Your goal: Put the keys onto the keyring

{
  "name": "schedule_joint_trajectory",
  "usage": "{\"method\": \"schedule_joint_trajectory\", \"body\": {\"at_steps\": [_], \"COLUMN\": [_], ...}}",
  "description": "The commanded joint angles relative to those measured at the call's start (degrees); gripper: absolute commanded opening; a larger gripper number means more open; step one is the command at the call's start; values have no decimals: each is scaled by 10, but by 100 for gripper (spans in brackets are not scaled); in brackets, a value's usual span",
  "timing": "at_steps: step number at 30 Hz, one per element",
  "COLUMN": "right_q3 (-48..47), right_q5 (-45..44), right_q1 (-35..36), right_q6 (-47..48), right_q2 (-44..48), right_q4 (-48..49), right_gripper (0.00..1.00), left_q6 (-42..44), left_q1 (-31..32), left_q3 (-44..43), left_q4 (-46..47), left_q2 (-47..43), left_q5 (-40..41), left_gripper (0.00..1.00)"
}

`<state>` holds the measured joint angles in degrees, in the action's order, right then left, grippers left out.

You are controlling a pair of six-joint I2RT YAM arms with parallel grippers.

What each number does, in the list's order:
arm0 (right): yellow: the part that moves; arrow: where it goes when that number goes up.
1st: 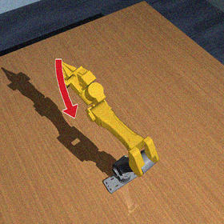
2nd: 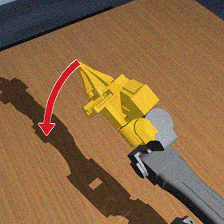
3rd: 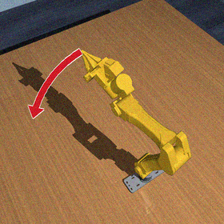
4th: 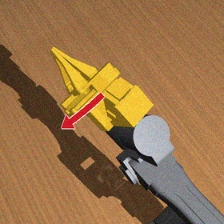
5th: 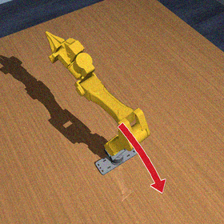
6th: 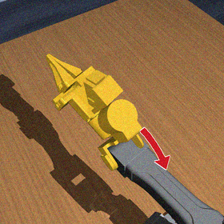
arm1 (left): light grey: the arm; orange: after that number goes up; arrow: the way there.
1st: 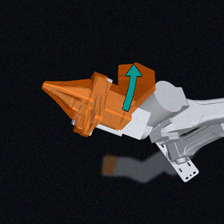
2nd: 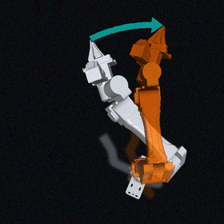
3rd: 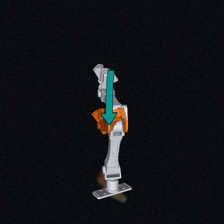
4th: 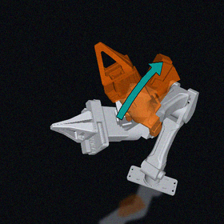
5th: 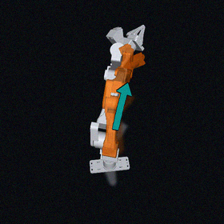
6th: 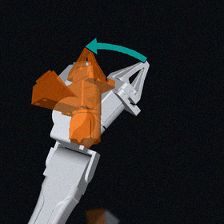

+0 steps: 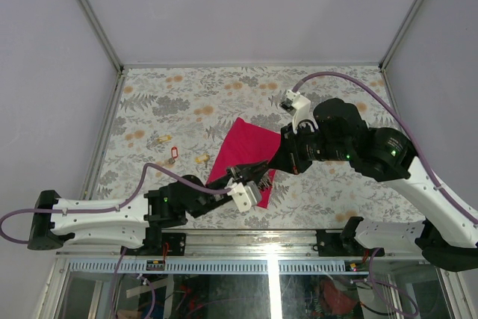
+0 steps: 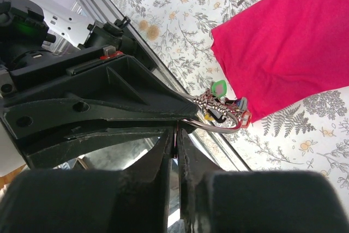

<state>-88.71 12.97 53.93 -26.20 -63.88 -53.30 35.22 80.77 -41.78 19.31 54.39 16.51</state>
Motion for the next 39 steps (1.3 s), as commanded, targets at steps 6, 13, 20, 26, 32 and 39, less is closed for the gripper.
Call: {"method": "schedule_joint_trajectory", "body": {"at_steps": [6, 13, 20, 26, 32, 39], "right_q3": [39, 83, 138, 152, 153, 152], "right_q5": [-19, -91, -78, -64, -58, -57], "right_q1": [1, 1, 1, 1, 1, 1], "right_q6": [1, 8, 29, 41, 45, 49], "right_q2": [71, 126, 157, 146, 127, 109], "right_q4": [119, 134, 168, 169, 181, 182], "right_gripper": [42, 45, 44, 44, 43, 28], "left_q6": [-16, -12, 8, 13, 12, 13], "left_q1": [5, 5, 6, 5, 5, 5], "left_q3": [-29, -36, -53, -58, -62, -65], "left_q4": [17, 3, -30, -36, -39, -41], "left_q2": [1, 6, 22, 26, 30, 31], "left_q5": [15, 34, 55, 56, 57, 60], "left_gripper": [0, 0, 0, 0, 0, 0]}}
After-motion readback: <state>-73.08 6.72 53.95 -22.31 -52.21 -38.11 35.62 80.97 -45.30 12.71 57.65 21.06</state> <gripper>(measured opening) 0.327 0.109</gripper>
